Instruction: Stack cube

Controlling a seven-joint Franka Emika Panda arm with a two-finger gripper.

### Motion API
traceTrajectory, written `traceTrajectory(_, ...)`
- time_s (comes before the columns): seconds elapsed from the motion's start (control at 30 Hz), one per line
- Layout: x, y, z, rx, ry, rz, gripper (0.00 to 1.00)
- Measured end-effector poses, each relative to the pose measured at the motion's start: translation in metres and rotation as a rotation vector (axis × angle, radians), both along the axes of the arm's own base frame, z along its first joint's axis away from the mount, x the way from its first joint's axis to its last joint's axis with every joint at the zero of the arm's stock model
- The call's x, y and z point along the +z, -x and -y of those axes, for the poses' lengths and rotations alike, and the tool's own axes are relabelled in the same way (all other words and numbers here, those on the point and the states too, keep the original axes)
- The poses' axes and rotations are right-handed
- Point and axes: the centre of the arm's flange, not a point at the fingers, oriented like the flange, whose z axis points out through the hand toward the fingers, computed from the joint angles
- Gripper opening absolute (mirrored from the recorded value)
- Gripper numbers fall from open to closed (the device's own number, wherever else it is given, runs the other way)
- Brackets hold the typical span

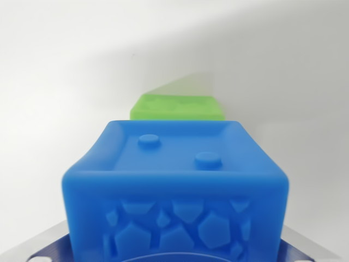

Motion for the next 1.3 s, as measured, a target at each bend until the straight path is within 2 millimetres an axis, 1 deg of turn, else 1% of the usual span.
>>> traceTrajectory(0.33,-0.019,0.001,0.0,0.0,-0.001,0.0,0.0)
traceTrajectory(0.7,-0.032,0.001,0.0,0.001,0.0,0.0,0.0)
traceTrajectory(0.9,-0.038,0.001,0.0,0.001,0.0,0.0,0.0)
traceTrajectory(1.17,-0.039,0.001,0.0,0.001,0.0,0.001,0.0)
traceTrajectory(1.2,-0.039,0.001,0.0,0.001,0.0,0.001,1.0)
traceTrajectory(1.3,-0.039,0.001,0.0,0.001,0.0,0.001,1.0)
